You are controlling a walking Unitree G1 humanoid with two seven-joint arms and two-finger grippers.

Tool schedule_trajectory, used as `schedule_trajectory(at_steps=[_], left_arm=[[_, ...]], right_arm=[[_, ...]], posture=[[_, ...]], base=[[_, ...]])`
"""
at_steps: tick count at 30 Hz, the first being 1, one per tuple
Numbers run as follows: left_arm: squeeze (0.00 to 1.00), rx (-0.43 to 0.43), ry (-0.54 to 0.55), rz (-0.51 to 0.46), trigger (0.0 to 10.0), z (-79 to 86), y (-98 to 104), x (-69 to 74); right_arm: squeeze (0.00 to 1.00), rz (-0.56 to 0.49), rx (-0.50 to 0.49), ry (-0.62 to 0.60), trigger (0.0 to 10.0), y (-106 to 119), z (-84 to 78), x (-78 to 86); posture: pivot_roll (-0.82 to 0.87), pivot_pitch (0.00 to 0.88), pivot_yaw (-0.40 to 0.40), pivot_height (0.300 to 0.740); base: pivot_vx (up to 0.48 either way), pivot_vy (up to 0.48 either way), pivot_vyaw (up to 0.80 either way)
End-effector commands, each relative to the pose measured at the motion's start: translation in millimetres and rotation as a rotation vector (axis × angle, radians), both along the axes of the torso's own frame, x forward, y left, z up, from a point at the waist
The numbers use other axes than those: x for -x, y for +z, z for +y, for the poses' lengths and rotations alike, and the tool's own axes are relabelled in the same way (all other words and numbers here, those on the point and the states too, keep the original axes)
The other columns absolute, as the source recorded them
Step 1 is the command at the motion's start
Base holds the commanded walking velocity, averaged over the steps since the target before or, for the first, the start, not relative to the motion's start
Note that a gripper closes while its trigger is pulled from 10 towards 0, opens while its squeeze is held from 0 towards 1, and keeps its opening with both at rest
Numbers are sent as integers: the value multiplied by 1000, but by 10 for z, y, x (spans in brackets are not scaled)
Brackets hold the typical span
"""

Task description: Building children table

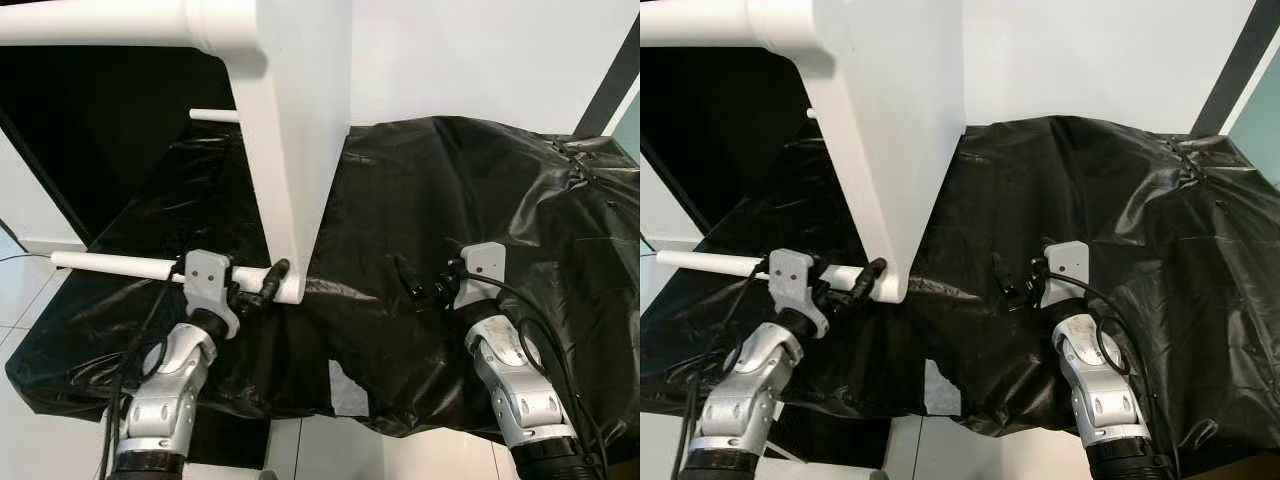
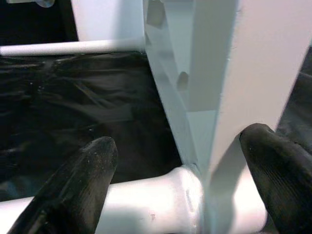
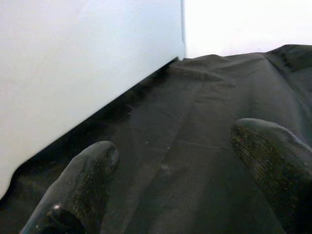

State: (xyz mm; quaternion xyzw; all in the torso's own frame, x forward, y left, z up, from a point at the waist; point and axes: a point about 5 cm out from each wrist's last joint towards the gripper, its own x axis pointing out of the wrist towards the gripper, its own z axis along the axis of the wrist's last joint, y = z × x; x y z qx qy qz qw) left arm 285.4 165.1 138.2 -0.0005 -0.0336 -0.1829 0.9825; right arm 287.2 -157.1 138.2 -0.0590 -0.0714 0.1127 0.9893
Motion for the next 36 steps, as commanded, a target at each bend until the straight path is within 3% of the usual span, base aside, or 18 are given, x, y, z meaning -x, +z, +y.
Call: schedule_trajectory(at_steps=[1,12,15,18,22,26,36], left_arm=[[0,-13,46,-4,10000,100,-8,-22],[0,-36,-109,35,10000,279,12,83],[0,-46,-98,34,10000,302,14,71],[0,-58,-4,4,10000,315,35,-40],[0,-41,-10,0,10000,242,42,-80],[0,-7,-131,16,10000,145,42,48],[63,-12,-248,65,10000,57,-7,254]], right_arm=[[0,5,1,-6,10000,-21,-5,-4],[0,14,25,8,10000,-30,-32,7],[0,14,28,8,10000,-29,-40,5],[0,17,31,9,10000,-28,-51,4],[0,20,37,14,10000,-30,-39,4],[0,20,39,19,10000,-22,-36,26],[0,31,47,49,10000,-48,-1,26]], posture=[[11,0,-6,740],[7,0,-14,740],[8,0,-15,740],[4,0,-23,740],[0,0,-24,740],[-4,0,-24,740],[21,0,-37,740]], base=[[0,0,0],[0,0,0],[0,0,0],[0,0,0],[0,0,0],[0,0,0],[0,0,0]])
